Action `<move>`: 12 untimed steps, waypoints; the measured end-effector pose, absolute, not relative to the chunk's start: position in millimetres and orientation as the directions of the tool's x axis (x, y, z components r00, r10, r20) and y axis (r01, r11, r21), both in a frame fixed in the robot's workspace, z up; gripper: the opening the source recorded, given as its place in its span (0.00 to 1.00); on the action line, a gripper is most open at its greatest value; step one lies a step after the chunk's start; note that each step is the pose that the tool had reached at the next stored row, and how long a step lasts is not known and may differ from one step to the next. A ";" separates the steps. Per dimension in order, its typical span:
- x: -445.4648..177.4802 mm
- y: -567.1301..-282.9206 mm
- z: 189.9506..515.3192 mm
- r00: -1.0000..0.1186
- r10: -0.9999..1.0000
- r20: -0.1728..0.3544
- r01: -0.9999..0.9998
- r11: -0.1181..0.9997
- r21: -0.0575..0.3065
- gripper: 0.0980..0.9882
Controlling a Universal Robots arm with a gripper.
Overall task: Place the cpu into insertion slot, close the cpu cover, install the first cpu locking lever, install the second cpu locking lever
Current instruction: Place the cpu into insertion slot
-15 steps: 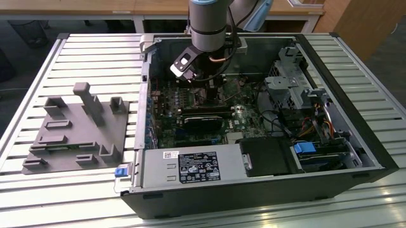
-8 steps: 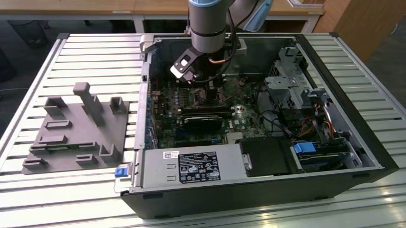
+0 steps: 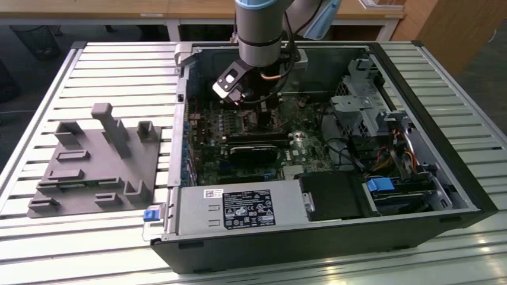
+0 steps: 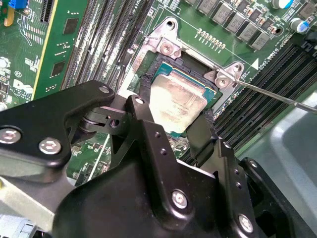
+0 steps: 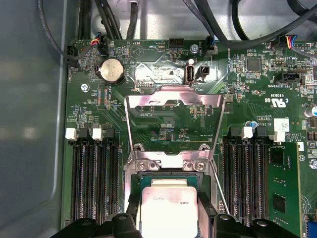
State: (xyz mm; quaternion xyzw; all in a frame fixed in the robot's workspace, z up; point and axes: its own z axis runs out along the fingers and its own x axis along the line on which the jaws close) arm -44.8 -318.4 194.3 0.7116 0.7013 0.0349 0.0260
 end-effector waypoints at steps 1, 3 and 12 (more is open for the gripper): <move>-44.8 -318.4 194.2 0.014 1.000 0.013 0.996 -0.015 0.086 0.49; -44.9 -318.4 194.1 0.014 1.000 0.013 0.996 -0.015 0.086 0.49; -44.8 -318.3 196.4 0.014 1.000 0.012 0.996 -0.015 0.086 0.49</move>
